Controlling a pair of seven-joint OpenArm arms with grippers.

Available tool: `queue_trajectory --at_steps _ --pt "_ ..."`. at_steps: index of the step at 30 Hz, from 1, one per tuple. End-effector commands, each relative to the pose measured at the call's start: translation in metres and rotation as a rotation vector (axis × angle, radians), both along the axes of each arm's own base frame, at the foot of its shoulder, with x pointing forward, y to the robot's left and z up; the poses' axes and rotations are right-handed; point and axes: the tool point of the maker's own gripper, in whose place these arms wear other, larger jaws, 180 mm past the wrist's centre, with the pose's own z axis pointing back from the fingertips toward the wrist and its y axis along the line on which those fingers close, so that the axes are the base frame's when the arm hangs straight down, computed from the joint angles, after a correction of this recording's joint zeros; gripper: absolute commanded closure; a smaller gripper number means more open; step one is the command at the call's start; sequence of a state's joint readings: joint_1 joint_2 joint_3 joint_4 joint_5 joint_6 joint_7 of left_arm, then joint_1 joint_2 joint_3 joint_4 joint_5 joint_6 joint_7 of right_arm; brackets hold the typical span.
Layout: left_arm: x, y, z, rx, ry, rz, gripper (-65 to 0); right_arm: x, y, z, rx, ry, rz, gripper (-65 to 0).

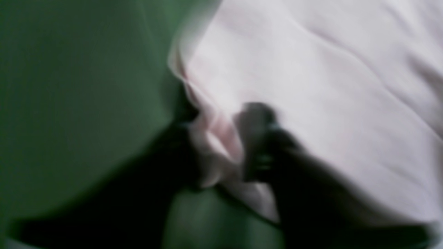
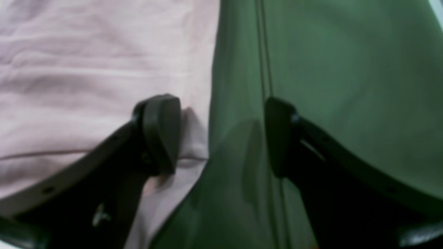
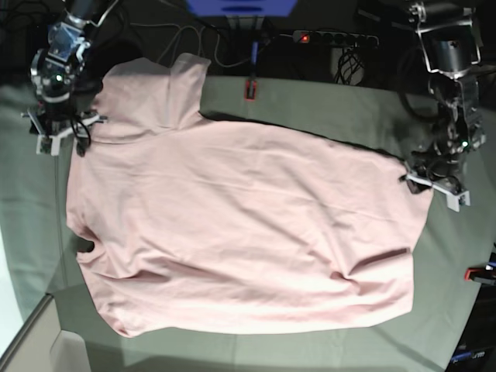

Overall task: Layout the t-shirt on the table in an organized manner, then fold the t-shirt properly
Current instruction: 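Grasp the shirt's shoulder corners with both grippers and pull them apart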

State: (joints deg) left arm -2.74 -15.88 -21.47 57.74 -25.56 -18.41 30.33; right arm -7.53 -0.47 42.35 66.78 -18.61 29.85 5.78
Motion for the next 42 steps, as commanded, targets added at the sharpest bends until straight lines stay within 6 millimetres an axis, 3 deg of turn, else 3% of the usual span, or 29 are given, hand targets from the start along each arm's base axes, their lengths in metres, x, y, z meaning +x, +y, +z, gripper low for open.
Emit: queue_trajectory --at_steps 1,2,5,8,12,16,19,27,29,31,36,38,42 --pt "-0.001 -0.015 -0.005 -0.021 0.027 -0.024 -3.1 0.005 0.001 0.009 0.011 -0.028 0.032 -38.5" --pt "-0.002 -0.015 -0.006 -0.021 0.029 -0.024 0.0 0.005 0.003 0.012 0.024 -0.039 0.046 -38.5" --pt "-0.012 -0.011 -0.008 -0.017 0.038 -0.017 -1.7 -0.002 0.004 0.024 0.020 -0.065 0.054 -38.5" --pt "-0.023 0.008 0.010 0.009 0.007 0.023 0.0 -0.004 0.001 0.041 0.033 -0.126 0.035 -38.5" --pt "-0.033 0.028 0.039 0.044 0.009 0.040 -0.1 -0.004 0.000 0.046 0.031 -0.142 0.031 -38.6" --pt "-0.043 0.047 0.055 0.062 0.032 0.073 -0.1 -0.016 0.003 0.037 0.040 -0.110 0.037 -38.6" --pt "-0.050 0.055 0.054 0.055 0.056 0.098 -0.1 -0.023 0.014 0.027 0.060 -0.078 0.062 -38.5" --pt "-0.060 0.043 0.041 0.025 0.081 0.100 -0.1 -0.053 0.033 -0.001 0.122 0.005 0.057 -38.0" --pt "-0.065 0.042 0.037 0.020 0.097 0.101 -0.1 -0.061 0.039 -0.005 0.127 0.026 0.073 -34.8" --pt "-0.066 0.036 0.034 0.006 0.097 0.102 -0.1 -0.065 0.044 -0.007 0.133 0.037 0.086 -27.0" --pt "-0.079 0.030 0.026 -0.005 0.126 0.101 -0.1 -0.071 0.059 -0.007 0.192 0.040 0.147 -0.6" --pt "-0.082 0.030 0.024 -0.004 0.134 0.101 -0.1 -0.070 0.058 -0.005 0.187 0.033 0.144 0.0" --pt "-0.084 0.030 0.024 -0.004 0.136 0.102 -0.1 -0.066 0.029 0.025 0.164 -0.073 0.034 0.0"
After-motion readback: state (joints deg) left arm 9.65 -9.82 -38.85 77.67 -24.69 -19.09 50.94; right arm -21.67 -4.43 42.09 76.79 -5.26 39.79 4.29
